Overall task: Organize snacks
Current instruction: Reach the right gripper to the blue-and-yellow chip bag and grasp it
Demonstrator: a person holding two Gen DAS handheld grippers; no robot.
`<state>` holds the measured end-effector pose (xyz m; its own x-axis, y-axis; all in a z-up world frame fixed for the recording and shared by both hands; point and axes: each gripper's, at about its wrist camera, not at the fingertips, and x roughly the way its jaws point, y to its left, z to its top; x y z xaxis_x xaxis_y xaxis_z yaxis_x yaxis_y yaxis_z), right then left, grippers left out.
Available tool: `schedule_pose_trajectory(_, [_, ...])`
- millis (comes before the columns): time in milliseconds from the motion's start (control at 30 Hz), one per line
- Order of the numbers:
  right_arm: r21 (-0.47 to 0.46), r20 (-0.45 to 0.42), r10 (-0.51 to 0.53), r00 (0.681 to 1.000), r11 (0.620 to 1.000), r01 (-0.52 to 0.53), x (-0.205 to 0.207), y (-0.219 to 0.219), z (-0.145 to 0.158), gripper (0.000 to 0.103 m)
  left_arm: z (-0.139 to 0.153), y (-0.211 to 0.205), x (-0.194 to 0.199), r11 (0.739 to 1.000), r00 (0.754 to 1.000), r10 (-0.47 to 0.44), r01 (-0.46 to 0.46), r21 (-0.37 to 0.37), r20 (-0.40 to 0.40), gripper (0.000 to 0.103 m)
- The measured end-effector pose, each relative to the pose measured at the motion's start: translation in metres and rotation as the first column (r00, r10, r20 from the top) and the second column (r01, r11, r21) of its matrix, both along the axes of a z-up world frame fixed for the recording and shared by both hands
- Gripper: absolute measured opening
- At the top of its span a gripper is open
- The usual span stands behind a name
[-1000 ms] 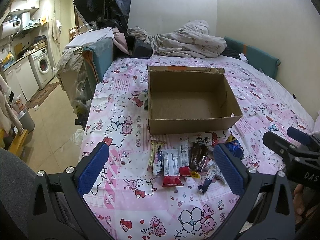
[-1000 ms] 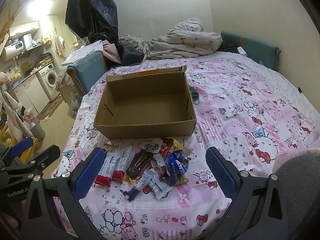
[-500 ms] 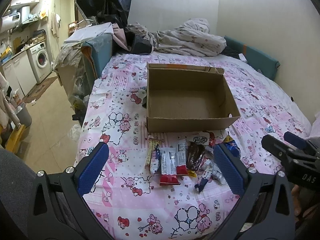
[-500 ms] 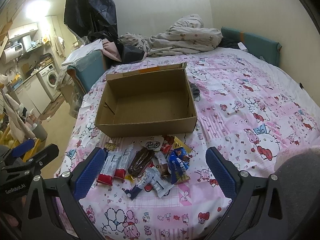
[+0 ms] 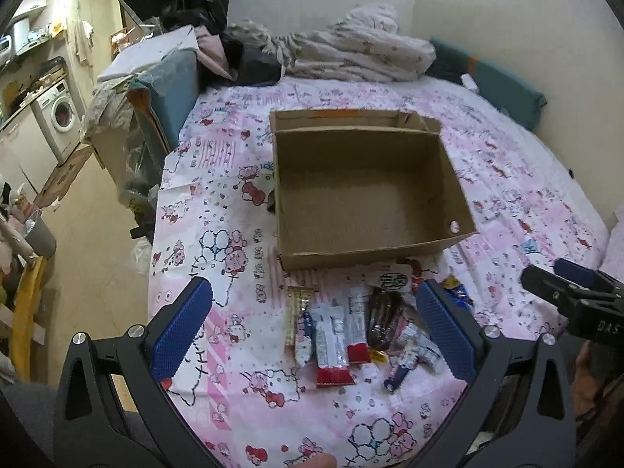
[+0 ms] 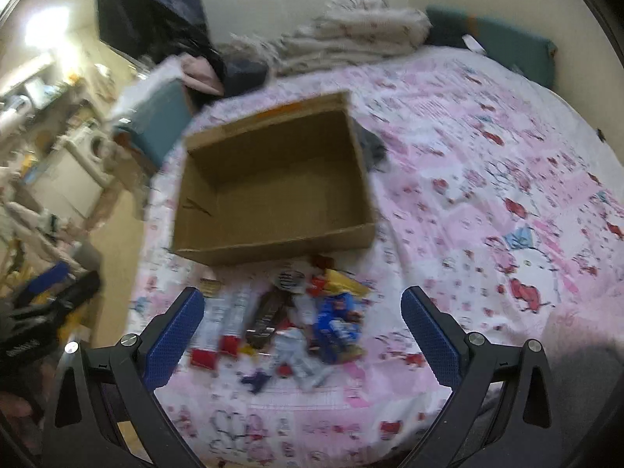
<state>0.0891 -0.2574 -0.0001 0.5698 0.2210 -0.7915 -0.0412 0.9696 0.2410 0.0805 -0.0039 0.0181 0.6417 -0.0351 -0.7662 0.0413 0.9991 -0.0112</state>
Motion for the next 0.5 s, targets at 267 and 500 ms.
schedule_pose_trajectory(267, [-0.017,-0.173,-0.027,0.984,1.0,0.025,0.045,-0.018,-0.037,0.101,-0.042,0.018,0.051,0.998,0.965,0.039,-0.051,-0.041,-0.26,0.103])
schedule_pose_trajectory(500, [0.053,-0.393,0.025,0.919,0.999,-0.004,0.08,-0.018,-0.09,0.093,-0.063,0.033,0.068,0.992,0.943,0.077,-0.106,-0.074,-0.324,0.103])
